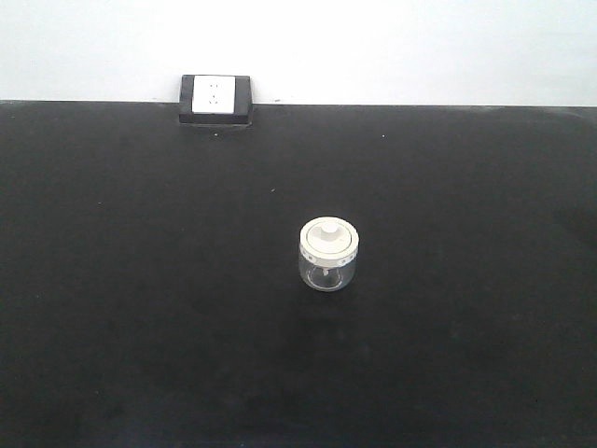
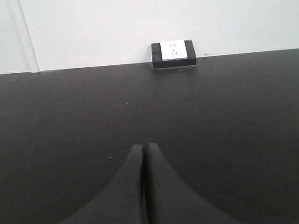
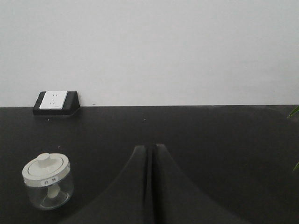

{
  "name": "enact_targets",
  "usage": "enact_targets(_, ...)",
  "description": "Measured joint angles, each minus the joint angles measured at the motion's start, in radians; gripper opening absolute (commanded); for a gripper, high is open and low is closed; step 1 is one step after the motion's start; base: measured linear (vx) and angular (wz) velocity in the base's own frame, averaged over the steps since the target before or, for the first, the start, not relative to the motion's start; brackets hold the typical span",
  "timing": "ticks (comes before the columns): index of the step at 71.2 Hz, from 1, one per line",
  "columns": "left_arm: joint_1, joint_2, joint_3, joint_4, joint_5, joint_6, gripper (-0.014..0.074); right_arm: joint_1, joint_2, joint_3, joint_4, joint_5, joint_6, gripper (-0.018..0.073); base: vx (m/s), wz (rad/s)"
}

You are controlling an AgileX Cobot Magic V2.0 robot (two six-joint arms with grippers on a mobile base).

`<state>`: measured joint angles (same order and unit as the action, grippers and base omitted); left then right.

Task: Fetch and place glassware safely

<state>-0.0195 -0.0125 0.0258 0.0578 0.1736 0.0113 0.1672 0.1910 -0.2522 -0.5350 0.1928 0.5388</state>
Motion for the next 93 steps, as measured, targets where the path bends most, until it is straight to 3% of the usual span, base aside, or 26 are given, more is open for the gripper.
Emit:
enact_targets(10, 0.000, 0.000, 0.000, 0.000, 0.000, 0.000, -0.0007, -0.015, 0.035, 0.000, 0.179, -0.002, -0.203, -0.0003, 0.00, 0.00)
enact_targets(18, 0.000, 0.000, 0.000, 0.000, 0.000, 0.000, -0.0007, -0.076, 0.061, 0.000, 0.325, -0.010, -0.354, -0.0003, 0.00, 0.00)
enact_targets(27, 0.000, 0.000, 0.000, 0.000, 0.000, 0.000, -0.0007, -0.149, 0.061, 0.026, 0.402, -0.056, -0.434, -0.0003, 0.00, 0.00)
enact_targets(38, 0.000, 0.000, 0.000, 0.000, 0.000, 0.000, -0.0007, -0.198, 0.022, 0.128, 0.436, -0.154, -0.447, -0.0003, 0.00, 0.00)
enact_targets(51, 0.000, 0.000, 0.000, 0.000, 0.000, 0.000, -0.0007, -0.202, -0.072, 0.249, 0.445, -0.226, -0.446, -0.0003, 0.00, 0.00)
enact_targets(65, 0.000, 0.000, 0.000, 0.000, 0.000, 0.000, -0.0007, -0.202, -0.193, 0.280, 0.446, -0.230, -0.445, -0.0003, 0.00, 0.00)
enact_targets(93, 0.000, 0.000, 0.001, 0.000, 0.008, 0.000, -0.0007, -0.202, -0.200, 0.280, 0.446, -0.205, -0.445, -0.0003, 0.00, 0.00)
